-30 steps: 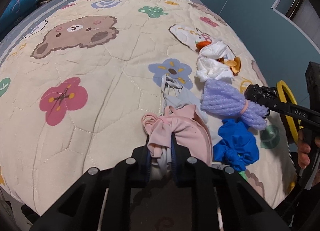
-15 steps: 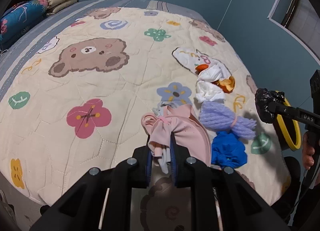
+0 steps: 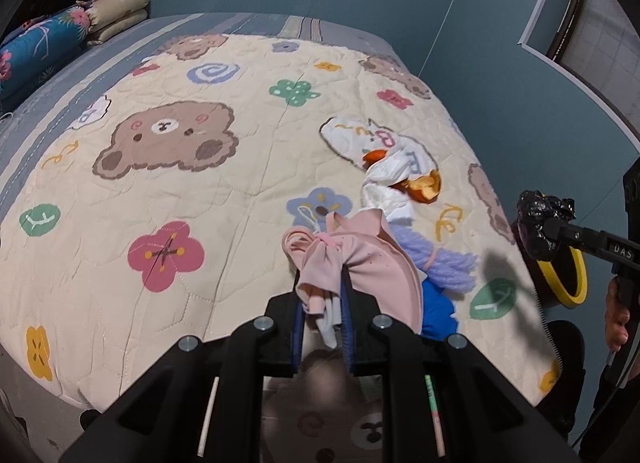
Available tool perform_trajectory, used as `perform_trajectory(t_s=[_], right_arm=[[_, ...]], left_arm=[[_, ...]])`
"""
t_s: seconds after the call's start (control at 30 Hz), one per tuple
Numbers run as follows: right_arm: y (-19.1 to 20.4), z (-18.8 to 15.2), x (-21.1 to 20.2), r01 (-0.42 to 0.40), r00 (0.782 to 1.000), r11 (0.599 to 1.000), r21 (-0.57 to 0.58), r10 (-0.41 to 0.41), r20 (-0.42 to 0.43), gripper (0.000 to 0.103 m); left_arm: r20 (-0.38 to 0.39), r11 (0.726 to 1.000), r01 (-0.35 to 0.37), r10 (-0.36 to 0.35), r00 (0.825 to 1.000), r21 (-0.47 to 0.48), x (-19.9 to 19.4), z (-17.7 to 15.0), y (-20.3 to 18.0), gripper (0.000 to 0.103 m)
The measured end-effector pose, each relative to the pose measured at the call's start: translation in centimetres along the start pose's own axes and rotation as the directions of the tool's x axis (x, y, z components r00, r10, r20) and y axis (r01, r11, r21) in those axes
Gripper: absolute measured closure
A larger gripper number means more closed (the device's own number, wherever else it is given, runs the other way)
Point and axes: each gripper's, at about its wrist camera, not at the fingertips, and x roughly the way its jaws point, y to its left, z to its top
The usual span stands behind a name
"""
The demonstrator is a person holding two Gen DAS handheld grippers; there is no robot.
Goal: Collect trash
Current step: 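Carry pink cloth and black bag over the bin and open both tools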
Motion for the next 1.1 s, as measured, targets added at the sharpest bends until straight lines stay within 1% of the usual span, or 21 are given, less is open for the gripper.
perform_trajectory(t_s=[0.17,0.43,0.7,0.9,1.1], right_arm=[[-1.3,0.1,-2.6,0.01,0.999,1.0,0.01,-0.01,0.043,0.063],[-3.6,0.4,-6.4,0.019,0.994,0.999,0.043,-0.023,0.103,0.063],[-5.8,1.0,-9.8,0.042,0.985,0.997,0.066,-0.052,0.166,0.063],[-8.0,1.2,-11.9,0.054,0.977,0.993,0.1,-0.074,0.202,0.063],[-10.1,1.3,-13.7,0.082,0.966,0.988,0.13,-0.111,0.232,0.063]], left_arm=[[0.022,0.999,0.011,-0.012,1.0,0.035,-0.9,0.9,-1.9,0.089],[0.033,0.996,0.044,-0.047,0.998,0.076,-1.2,2.6,-5.2,0.089],[0.052,0.987,0.074,-0.082,0.995,0.139,-1.6,4.2,-9.5,0.089],[0.057,0.979,0.123,-0.134,0.989,0.161,-1.5,5.7,-12.4,0.089],[0.065,0.964,0.163,-0.18,0.982,0.211,-1.7,7.0,-16.0,0.089]])
